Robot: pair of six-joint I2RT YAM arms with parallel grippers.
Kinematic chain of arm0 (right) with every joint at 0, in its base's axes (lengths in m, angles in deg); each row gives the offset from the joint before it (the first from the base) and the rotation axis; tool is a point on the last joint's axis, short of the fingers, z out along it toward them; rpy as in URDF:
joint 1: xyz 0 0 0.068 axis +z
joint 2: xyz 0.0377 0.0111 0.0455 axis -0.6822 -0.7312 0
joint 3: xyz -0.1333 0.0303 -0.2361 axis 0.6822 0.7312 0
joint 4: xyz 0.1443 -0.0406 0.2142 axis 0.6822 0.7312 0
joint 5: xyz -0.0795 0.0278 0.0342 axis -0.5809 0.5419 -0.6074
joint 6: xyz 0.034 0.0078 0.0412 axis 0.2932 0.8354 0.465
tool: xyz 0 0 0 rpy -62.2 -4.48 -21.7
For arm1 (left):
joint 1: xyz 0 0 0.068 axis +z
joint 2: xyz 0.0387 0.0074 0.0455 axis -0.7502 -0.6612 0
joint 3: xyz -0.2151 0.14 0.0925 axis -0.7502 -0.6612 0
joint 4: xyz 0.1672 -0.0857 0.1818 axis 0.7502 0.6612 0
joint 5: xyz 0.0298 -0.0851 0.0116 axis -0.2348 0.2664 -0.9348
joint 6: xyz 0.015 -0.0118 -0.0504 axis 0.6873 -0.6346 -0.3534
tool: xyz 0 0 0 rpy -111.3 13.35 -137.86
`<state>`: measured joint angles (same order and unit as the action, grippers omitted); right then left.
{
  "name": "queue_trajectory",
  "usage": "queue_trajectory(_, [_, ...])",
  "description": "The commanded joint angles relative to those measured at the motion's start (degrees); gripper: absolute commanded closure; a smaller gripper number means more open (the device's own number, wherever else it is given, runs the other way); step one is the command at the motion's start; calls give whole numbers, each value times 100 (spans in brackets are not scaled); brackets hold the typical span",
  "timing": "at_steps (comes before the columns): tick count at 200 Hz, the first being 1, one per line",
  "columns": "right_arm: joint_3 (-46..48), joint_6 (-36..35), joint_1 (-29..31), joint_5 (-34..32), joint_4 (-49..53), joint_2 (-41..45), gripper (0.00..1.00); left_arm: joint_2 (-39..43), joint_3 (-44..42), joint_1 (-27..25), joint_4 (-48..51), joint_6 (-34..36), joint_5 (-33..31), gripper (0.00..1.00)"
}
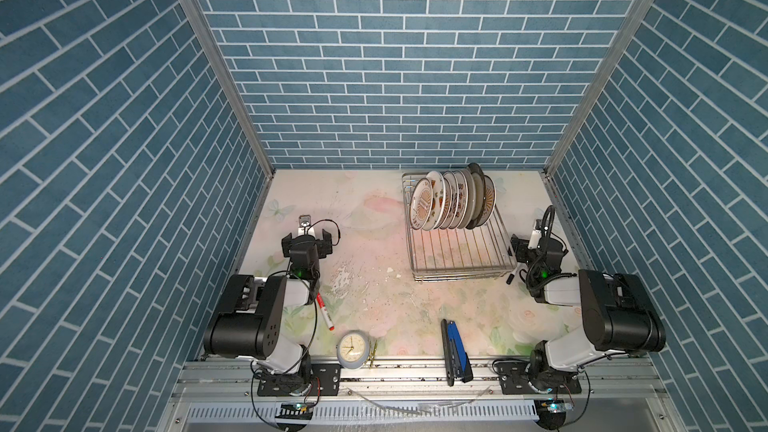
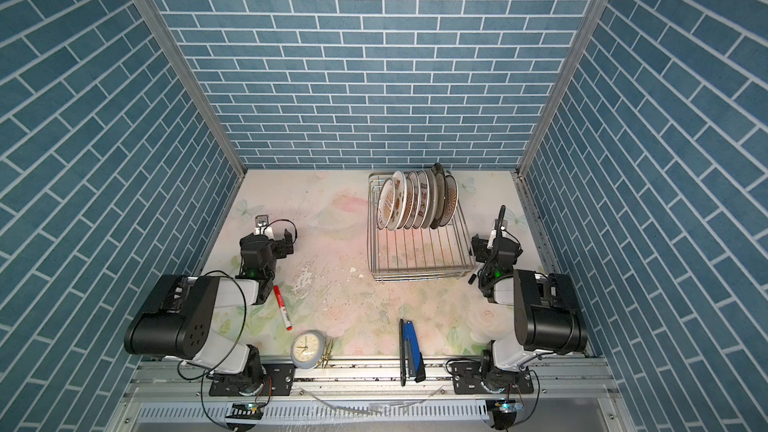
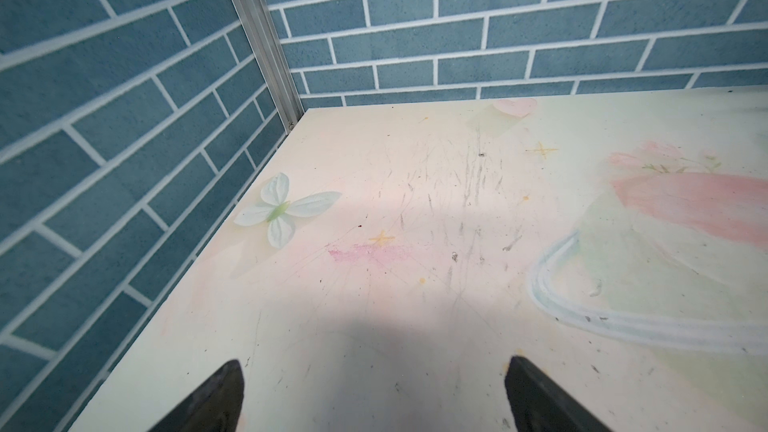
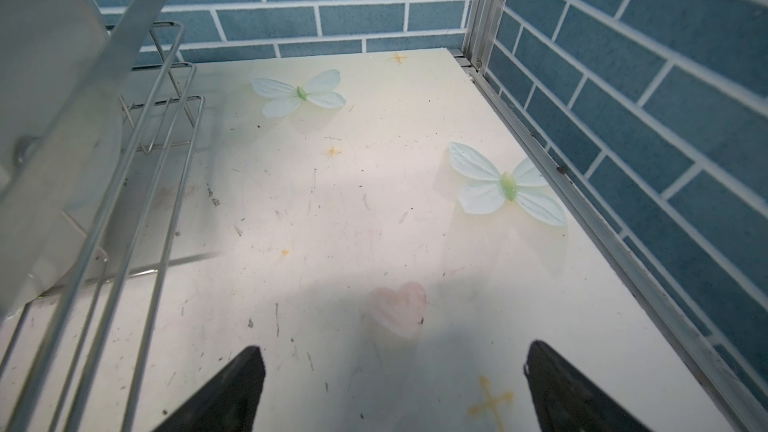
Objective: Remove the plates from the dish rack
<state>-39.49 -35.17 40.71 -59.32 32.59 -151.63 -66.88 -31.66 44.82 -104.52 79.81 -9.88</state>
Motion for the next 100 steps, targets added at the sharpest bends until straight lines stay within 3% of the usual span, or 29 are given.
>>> queue_trajectory(1, [-175, 44, -9, 103, 19, -4, 1, -31, -23, -25, -86, 20, -18, 0])
queue_trajectory(71, [-150, 77, -9, 53, 12, 55, 1, -23, -14, -25, -81, 86, 128, 0])
queue_trajectory(100, [-108, 77, -14, 54, 228, 428, 1, 384, -51, -25, 212, 87, 151, 0])
